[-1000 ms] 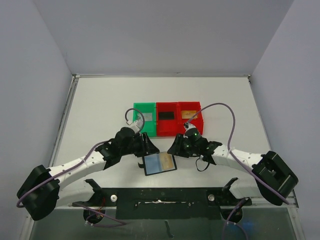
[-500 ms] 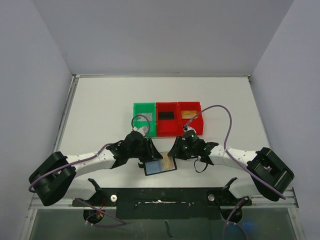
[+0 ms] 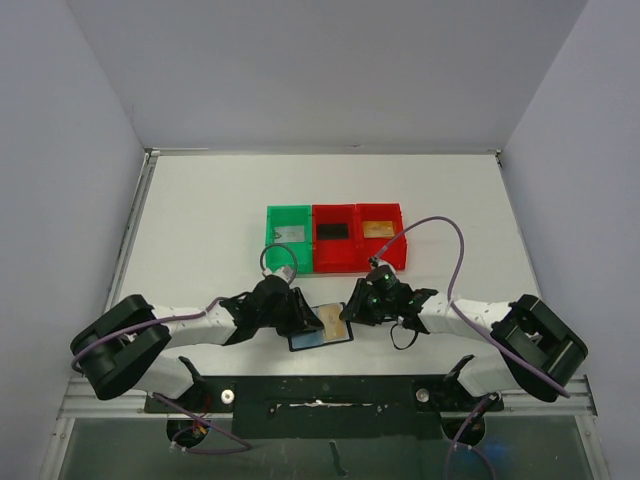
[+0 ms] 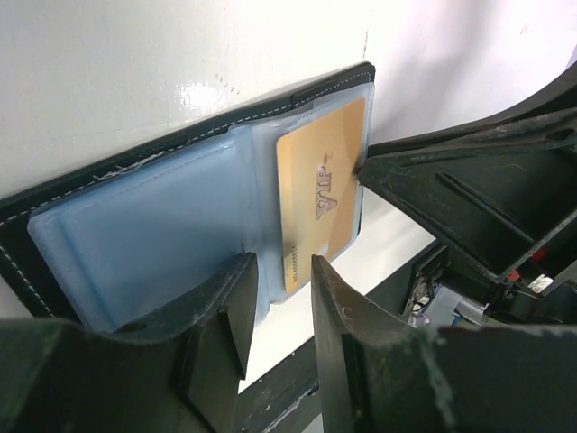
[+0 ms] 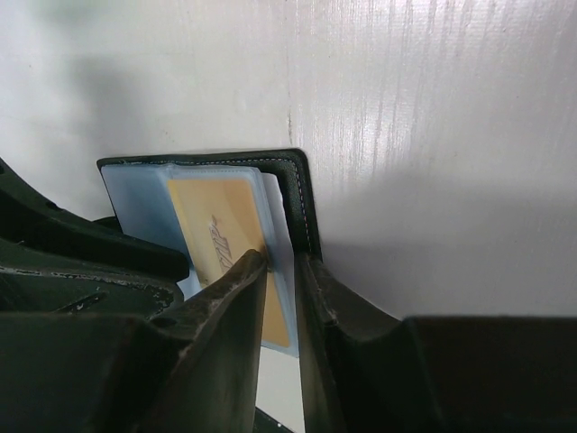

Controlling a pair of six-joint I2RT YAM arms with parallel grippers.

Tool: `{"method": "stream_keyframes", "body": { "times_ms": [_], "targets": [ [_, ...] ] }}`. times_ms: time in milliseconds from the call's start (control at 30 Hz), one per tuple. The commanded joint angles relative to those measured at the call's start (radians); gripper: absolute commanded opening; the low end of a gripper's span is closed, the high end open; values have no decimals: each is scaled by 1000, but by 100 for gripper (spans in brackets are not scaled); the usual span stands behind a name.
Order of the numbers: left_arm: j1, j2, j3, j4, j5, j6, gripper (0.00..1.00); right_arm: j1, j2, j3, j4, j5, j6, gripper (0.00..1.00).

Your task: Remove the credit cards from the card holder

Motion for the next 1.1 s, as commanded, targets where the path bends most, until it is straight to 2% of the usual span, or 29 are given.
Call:
{"method": "stream_keyframes", "body": {
  "times_ms": [0, 267, 533, 733, 833, 967, 1067],
  "targets": [
    [-3, -12, -14, 50, -37, -18, 31, 6, 22, 25, 10, -5, -13, 20],
    [-1, 60, -46, 196, 37, -64, 28, 8, 42, 53, -13, -14, -30, 17],
    [-1, 35, -59, 206, 8, -74, 15, 8, 45, 46, -21, -17, -39, 17],
    [-1, 83, -62, 299, 24, -108, 15, 8, 23, 13, 55, -49, -33, 17],
    [0, 88, -59, 303, 18, -107, 12, 8, 22, 11, 45, -43, -31, 17],
    [-1, 58, -69, 279, 0, -106, 1, 8, 21, 10, 15, -26, -25, 16],
    [0, 25, -77, 244, -14, -99, 0, 8, 19, 8, 2, -15, -23, 16]
  ]
}}
